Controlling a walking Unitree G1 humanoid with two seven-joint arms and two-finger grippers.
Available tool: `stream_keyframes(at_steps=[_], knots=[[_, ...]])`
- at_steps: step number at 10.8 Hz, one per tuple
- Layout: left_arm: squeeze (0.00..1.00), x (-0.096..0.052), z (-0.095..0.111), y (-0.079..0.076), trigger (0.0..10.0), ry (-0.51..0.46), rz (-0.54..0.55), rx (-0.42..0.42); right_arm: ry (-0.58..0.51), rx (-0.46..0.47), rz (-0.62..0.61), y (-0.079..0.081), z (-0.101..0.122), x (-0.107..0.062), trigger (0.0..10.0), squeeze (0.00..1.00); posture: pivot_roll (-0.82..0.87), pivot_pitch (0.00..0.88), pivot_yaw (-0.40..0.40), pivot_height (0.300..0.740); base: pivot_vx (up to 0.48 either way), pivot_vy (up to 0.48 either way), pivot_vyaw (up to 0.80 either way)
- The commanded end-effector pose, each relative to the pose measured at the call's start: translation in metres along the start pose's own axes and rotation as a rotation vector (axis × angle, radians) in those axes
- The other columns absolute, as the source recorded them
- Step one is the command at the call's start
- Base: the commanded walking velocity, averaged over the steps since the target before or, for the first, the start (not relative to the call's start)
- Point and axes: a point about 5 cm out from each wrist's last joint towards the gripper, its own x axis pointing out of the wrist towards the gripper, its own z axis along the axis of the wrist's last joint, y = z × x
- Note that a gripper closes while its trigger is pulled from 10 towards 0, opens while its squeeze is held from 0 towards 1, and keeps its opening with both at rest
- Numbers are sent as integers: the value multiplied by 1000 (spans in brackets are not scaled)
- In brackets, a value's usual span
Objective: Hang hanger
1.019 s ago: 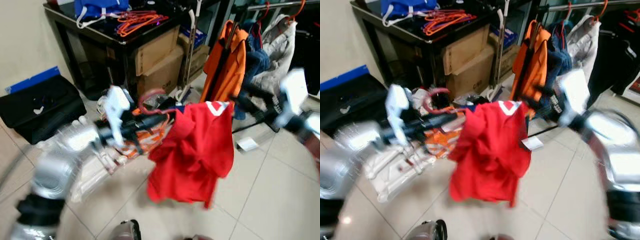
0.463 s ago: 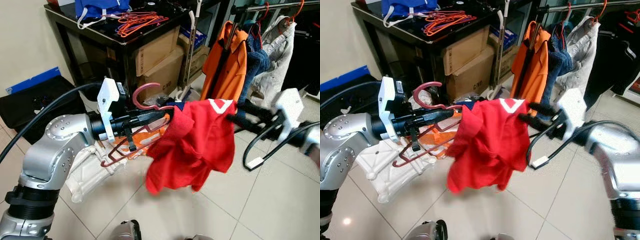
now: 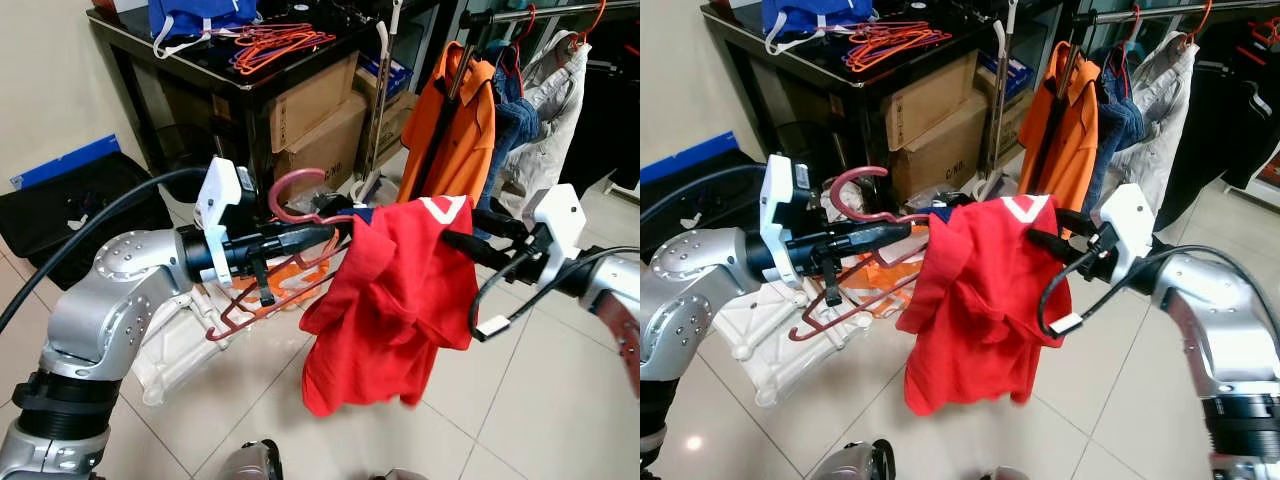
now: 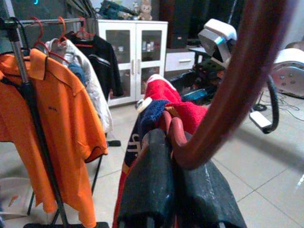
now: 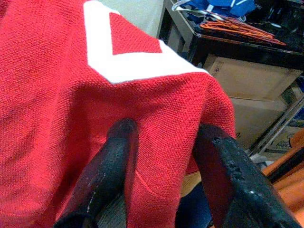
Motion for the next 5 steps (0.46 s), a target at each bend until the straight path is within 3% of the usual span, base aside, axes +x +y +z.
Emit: stream_keyframes(at_steps=[1, 5], knots=[[0, 4, 12, -7, 10000, -43, -49, 39, -24, -20, -41, -8, 8, -1, 10000, 0, -152, 89, 32, 740, 0, 0, 0], [0, 2, 9, -11, 10000, -5, -83, 48, 26, -85, -56, -26, 10, -22, 10000, 0, -145, 91, 30, 740, 0, 0, 0]])
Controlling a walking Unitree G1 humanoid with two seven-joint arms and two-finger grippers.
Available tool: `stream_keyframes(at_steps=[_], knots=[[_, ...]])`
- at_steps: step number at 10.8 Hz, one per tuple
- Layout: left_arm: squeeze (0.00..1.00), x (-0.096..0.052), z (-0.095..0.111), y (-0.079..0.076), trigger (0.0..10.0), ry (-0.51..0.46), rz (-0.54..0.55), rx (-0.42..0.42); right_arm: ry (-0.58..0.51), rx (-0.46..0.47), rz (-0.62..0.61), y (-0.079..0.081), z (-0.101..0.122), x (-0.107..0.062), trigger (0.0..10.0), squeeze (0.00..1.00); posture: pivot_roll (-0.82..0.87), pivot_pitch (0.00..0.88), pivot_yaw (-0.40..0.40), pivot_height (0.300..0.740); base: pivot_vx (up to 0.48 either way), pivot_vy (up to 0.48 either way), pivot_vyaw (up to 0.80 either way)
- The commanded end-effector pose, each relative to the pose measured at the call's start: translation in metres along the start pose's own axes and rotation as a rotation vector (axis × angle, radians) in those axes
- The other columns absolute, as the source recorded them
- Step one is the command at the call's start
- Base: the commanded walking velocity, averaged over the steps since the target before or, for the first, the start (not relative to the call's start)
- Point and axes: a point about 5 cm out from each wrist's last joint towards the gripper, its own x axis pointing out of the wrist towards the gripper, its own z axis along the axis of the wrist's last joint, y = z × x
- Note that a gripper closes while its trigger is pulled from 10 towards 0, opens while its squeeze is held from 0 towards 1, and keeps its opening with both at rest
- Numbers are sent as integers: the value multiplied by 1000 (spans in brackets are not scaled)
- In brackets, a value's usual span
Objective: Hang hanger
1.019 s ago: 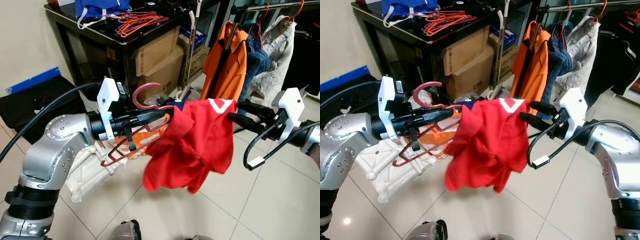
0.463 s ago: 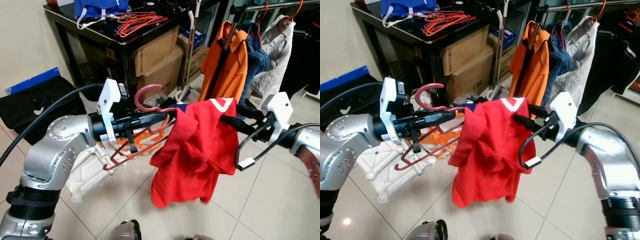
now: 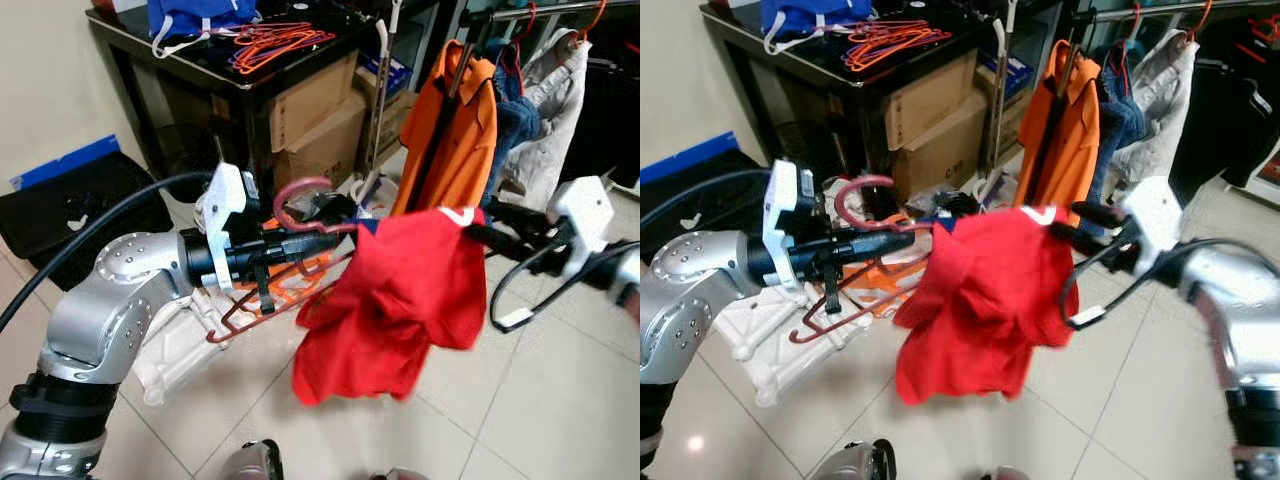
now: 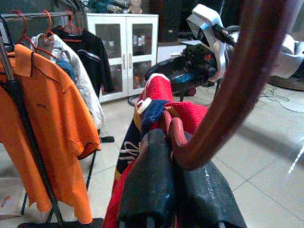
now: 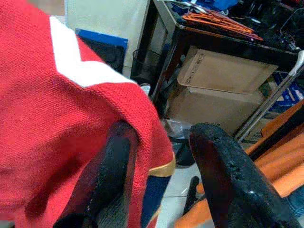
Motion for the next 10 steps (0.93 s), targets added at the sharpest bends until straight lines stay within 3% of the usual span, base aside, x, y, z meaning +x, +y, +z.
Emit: stream_keyframes(at_steps=[1, 4, 5, 6, 10], knots=[[0, 2, 7, -7, 10000, -12, -47, 44, -15, -31, -10, -6, 6, -5, 10000, 0, -147, 92, 29, 740, 0, 0, 0], [0, 3, 7, -8, 10000, -11, -53, 49, -18, -35, 74, 9, 3, 4, 10000, 0, -150, 98, 25, 740, 0, 0, 0], [0, 3, 7, -8, 10000, -10, -56, 50, -21, -33, 99, 15, 3, 7, 10000, 667, -151, 98, 25, 740, 0, 0, 0], [0, 4, 7, -9, 10000, -10, -61, 51, -33, -13, 184, 29, 4, 12, 10000, 1000, -152, 98, 22, 740, 0, 0, 0], [0, 4, 6, -10, 10000, -13, -62, 52, -78, 13, 223, 37, 14, 13, 10000, 1000, -153, 89, 15, 740, 0, 0, 0]])
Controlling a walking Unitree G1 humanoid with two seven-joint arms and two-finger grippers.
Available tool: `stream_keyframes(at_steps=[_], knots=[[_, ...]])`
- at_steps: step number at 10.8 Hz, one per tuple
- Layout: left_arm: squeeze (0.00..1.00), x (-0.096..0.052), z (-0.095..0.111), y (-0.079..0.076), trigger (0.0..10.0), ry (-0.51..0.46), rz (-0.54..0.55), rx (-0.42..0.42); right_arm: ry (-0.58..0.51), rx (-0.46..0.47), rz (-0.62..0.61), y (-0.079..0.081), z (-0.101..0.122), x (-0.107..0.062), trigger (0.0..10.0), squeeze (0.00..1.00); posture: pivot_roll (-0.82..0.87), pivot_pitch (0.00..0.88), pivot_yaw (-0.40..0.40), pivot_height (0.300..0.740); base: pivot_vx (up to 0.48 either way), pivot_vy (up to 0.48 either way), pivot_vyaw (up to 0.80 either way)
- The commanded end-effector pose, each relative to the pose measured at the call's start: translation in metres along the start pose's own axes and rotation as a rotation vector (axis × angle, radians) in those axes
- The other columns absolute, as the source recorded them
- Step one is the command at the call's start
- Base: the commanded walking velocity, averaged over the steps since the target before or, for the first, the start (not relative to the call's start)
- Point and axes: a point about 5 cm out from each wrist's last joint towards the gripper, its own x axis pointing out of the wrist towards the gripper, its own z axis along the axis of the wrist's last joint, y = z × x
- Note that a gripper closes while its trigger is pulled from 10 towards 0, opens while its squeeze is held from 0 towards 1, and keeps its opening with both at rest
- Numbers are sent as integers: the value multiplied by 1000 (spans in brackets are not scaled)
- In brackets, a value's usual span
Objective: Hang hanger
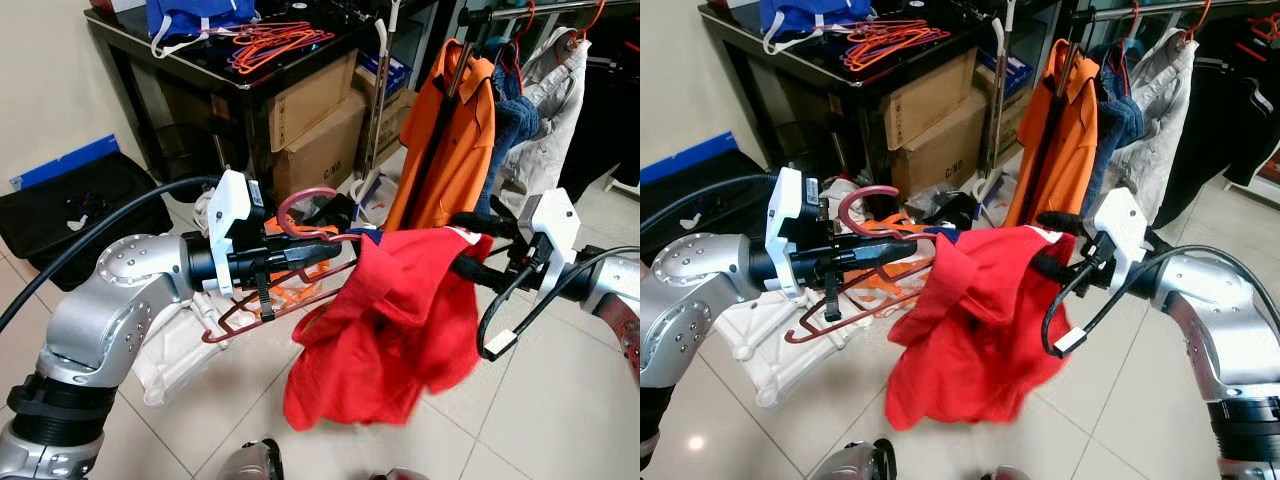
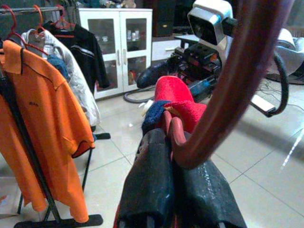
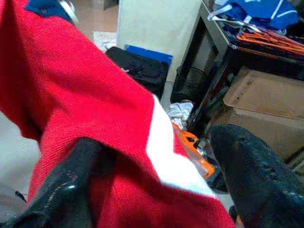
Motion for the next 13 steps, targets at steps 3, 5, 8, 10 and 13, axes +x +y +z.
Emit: stream_keyframes(at_steps=[3, 5, 8, 10, 13], knots=[[0, 5, 7, -7, 10000, -33, -38, 46, -4, 15, 12, 6, 1, 1, 10000, 1000, -158, 81, 15, 740, 0, 0, 0], [0, 6, 7, -7, 10000, -33, -42, 46, 25, 31, 33, 10, -4, 2, 0, 0, -162, 77, 16, 740, 0, 0, 0], [0, 7, 6, -7, 10000, -33, -45, 44, 13, 64, 19, 11, -5, 3, 0, 0, -164, 74, 17, 740, 0, 0, 0], [0, 7, 4, -7, 10000, -18, -50, 50, 0, 69, 19, 10, -1, 1, 0, 0, -165, 75, 18, 740, 0, 0, 0], [0, 5, 0, -6, 10000, 27, -63, 64, 8, 55, 27, 11, -3, 1, 0, 0, -162, 79, 18, 740, 0, 0, 0]])
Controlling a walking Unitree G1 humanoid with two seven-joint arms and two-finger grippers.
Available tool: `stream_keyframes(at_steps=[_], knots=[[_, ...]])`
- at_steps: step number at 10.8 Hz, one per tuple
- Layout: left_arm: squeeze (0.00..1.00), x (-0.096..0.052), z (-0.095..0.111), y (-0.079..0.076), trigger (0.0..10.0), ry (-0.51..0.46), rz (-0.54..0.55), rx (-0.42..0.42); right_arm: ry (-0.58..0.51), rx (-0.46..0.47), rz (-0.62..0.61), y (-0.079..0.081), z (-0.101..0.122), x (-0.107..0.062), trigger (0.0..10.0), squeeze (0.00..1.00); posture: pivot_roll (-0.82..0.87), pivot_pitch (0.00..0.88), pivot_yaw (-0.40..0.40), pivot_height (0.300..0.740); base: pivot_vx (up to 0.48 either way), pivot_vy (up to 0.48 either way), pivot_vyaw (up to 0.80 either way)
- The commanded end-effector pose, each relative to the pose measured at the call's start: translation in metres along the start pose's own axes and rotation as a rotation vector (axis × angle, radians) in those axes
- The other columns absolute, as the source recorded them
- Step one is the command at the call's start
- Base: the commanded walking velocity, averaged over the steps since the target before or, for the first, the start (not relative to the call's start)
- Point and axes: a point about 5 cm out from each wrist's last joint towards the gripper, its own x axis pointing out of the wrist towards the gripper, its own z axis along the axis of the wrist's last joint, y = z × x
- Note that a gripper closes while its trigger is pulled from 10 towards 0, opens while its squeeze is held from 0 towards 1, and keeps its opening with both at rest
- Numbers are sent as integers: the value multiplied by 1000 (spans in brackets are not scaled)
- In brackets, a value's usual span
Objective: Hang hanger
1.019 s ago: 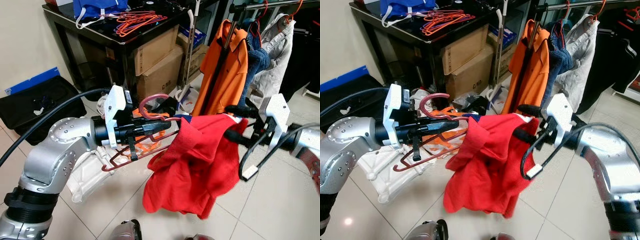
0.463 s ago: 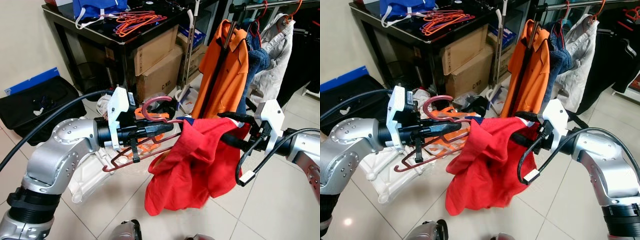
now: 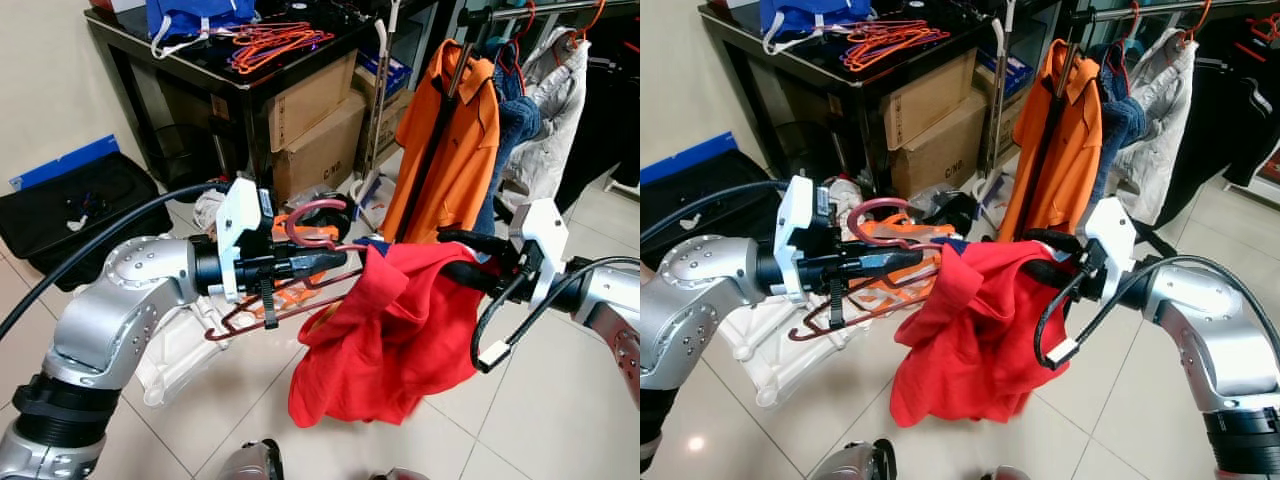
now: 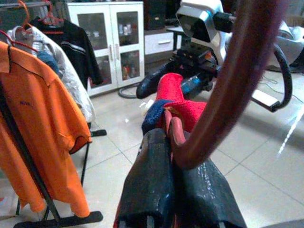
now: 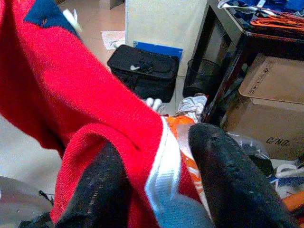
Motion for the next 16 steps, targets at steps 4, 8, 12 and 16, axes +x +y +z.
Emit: stream_keyframes(at_steps=[4, 8, 12, 16], knots=[[0, -4, 1, 0, 10000, 43, -40, 70, -21, -28, 29, 3, 7, 0, 0, 0, -158, 83, 21, 740, 0, 0, 0], [1000, -10, 12, 12, 10000, 25, -14, 107, -20, -2, 9, 4, 1, -4, 0, 0, -166, 87, 29, 740, 0, 0, 0], [1000, -29, 27, 22, 10000, 11, -3, 128, -20, 6, -38, -2, -1, -7, 0, 0, -163, 88, 24, 740, 0, 0, 0], [1000, -77, 70, 55, 10000, -208, 292, 119, -80, 23, -188, -20, 6, -23, 0, 0, -142, 99, 13, 740, 0, 0, 0]])
